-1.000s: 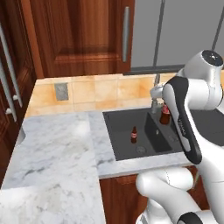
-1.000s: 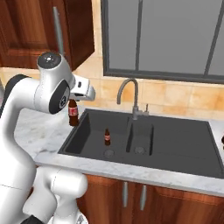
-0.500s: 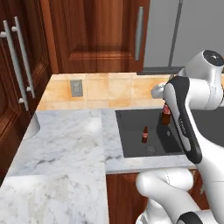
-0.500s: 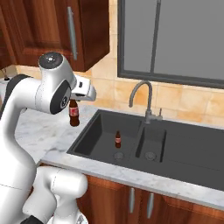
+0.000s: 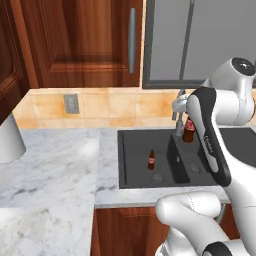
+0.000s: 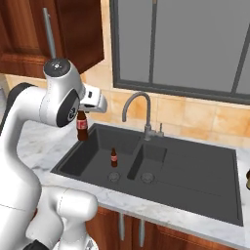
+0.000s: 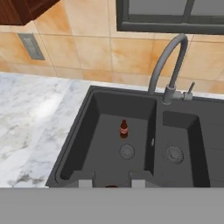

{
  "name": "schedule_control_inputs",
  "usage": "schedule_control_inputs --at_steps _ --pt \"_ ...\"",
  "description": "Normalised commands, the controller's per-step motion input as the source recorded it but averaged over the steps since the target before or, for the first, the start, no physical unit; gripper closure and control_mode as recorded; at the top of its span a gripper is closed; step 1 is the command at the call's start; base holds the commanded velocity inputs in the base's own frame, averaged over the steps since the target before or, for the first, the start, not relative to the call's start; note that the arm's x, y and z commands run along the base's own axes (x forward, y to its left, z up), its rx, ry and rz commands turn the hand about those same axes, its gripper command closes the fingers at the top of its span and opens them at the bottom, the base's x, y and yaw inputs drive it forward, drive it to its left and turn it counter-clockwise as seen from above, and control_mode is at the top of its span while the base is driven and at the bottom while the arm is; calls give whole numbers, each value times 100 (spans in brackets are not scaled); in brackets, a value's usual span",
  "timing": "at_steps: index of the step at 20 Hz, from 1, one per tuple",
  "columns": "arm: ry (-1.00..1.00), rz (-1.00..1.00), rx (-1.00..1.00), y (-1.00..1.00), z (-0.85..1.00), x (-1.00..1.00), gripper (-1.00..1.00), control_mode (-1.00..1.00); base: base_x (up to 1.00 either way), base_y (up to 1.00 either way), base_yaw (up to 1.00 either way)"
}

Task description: Place the large bottle from the dining counter next to the other large bottle outside the sink, and place the small bottle from the dining counter next to the other small bottle inside the sink.

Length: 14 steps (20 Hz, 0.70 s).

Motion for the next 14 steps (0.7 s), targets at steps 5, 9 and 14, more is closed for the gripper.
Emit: schedule_control_inputs --at_steps 5,9,14 --pt "0 0 0 0 0 0 100 100 67 14 0" --pt "0 0 0 0 0 0 100 100 63 38 0" --pt "0 0 0 0 0 0 100 100 15 56 -2"
